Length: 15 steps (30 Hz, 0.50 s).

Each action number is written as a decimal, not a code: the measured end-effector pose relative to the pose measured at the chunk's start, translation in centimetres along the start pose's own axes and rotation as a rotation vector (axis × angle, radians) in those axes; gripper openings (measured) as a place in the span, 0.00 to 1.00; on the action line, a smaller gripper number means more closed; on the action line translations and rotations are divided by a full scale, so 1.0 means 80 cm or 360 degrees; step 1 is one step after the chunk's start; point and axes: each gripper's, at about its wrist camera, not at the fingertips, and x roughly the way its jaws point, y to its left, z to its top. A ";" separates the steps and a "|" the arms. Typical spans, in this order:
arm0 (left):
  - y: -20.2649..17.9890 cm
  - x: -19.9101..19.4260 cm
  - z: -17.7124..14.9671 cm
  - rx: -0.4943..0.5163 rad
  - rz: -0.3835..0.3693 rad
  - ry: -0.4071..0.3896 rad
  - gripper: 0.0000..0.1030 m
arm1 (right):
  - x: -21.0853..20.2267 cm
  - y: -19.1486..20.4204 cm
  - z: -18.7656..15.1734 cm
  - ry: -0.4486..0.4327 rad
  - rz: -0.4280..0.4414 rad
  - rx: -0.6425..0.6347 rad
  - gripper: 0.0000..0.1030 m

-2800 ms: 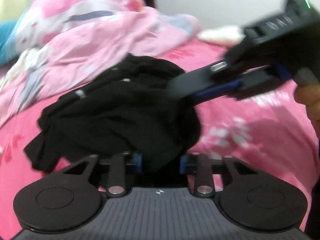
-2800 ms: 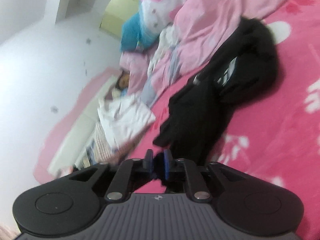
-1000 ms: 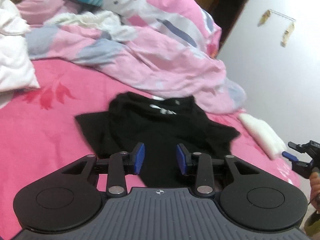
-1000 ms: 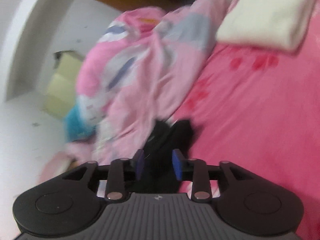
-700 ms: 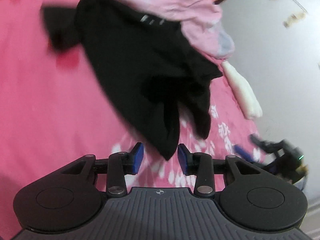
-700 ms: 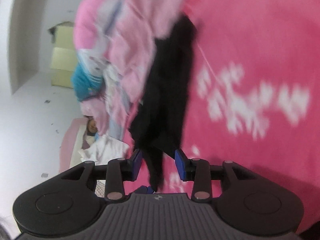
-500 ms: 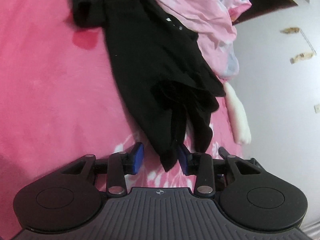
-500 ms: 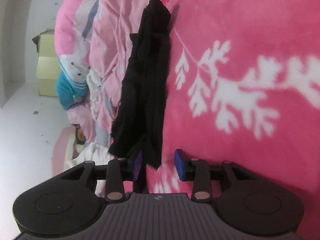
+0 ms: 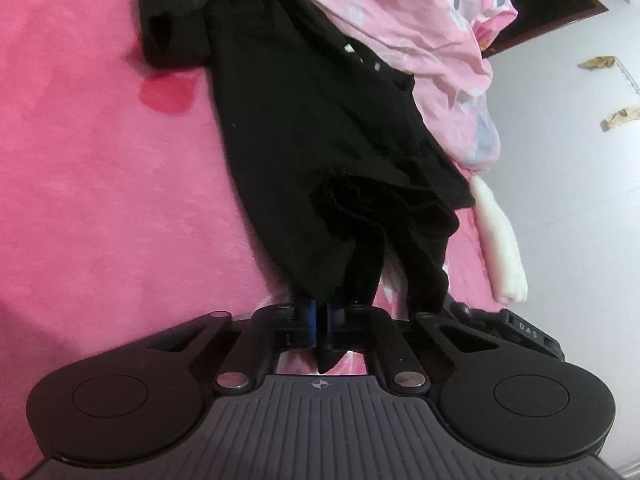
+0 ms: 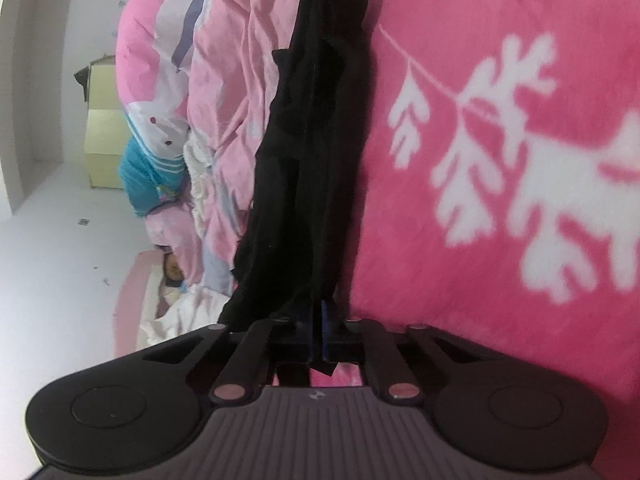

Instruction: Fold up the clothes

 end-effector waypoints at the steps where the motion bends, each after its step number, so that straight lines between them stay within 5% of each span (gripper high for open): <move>1: -0.002 -0.005 0.000 0.0024 0.0013 -0.0014 0.01 | -0.005 0.003 -0.001 -0.0007 0.0011 -0.0021 0.02; 15: -0.017 -0.111 -0.036 0.0344 0.0151 -0.0079 0.01 | -0.138 0.030 -0.025 -0.0059 -0.0180 -0.0318 0.01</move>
